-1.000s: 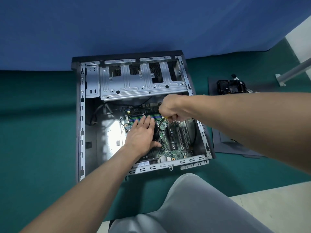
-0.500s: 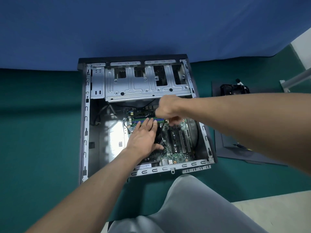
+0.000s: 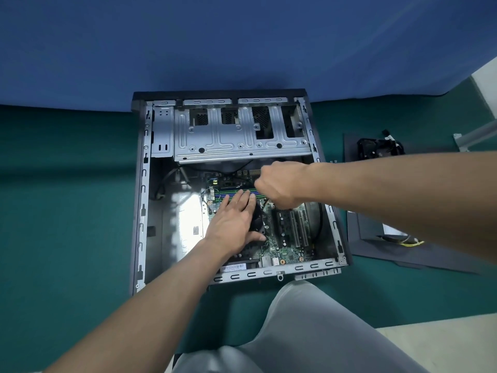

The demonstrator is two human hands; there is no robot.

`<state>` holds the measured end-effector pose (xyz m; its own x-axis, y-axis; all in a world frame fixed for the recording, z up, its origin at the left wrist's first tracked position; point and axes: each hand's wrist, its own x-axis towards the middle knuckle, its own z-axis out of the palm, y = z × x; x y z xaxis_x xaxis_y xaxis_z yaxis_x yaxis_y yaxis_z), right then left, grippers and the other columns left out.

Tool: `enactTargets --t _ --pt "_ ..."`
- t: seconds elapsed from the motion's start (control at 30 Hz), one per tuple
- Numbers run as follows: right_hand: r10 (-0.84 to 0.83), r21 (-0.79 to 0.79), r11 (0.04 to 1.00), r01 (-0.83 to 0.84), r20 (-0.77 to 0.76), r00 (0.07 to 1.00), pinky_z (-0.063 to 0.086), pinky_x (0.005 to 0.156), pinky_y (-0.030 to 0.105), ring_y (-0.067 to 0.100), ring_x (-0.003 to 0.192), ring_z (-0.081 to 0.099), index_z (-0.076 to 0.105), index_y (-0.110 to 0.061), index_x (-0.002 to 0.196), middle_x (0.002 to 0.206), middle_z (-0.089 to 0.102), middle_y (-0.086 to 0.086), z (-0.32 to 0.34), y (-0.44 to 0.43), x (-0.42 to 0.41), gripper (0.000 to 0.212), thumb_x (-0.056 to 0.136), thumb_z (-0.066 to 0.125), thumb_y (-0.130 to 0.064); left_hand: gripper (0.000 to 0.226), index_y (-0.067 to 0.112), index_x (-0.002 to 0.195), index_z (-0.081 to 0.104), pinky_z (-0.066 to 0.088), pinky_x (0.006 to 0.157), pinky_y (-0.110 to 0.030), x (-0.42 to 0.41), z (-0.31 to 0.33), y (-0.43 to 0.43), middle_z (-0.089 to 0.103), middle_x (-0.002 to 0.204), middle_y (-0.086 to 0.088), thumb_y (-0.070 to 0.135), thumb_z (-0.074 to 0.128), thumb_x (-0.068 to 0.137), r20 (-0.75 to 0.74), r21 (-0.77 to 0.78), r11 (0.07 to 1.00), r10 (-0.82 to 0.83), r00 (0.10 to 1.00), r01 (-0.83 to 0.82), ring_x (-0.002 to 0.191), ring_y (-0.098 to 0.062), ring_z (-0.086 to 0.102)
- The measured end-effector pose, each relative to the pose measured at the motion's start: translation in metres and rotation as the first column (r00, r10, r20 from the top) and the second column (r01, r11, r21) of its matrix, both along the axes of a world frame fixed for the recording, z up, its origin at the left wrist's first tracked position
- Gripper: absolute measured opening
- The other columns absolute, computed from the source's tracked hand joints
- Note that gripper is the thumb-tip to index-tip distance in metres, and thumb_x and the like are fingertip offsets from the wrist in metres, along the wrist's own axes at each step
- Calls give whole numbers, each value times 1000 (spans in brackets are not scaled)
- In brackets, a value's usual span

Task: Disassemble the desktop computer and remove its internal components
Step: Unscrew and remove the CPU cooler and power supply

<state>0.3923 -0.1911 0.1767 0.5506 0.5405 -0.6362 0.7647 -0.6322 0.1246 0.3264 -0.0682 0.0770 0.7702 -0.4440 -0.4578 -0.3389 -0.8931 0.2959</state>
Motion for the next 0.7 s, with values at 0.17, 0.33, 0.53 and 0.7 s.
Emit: enactTargets --t 0.17,0.33,0.53,0.7 --pt "-881 -229 9 973 -462 -101 26 31 17 8 34 34 41 -7 110 67 51 9 -18 9 6 16 102 32 -18 101 9 154 -4 -6 120 -37 0 -1 -1 -5 162 -9 65 48 86 3 3 1000 6 1000 -6 149 -22 -8" --pt "-749 -74 632 772 -314 583 34 45 24 14 51 39 52 -6 81 65 44 5 -17 6 5 15 94 43 -6 101 9 154 -4 -8 118 -36 0 -1 -1 -5 162 -9 63 49 87 0 -2 1000 13 1000 -13 149 -21 -9" --pt "407 -170 904 -392 59 912 37 58 33 27 83 60 55 -18 113 98 64 5 -6 7 -5 20 99 42 -24 96 13 155 5 -6 119 -38 0 -2 -1 -1 163 -7 62 51 86 19 -44 999 11 1000 -10 149 -21 -7" --pt "-499 242 830 503 -80 863 37 48 24 22 63 54 50 -5 71 66 47 2 -10 16 1 25 82 63 -23 98 12 155 2 -8 118 -37 0 -4 0 -2 163 -7 63 51 87 25 -41 999 7 1000 -6 149 -20 -8"
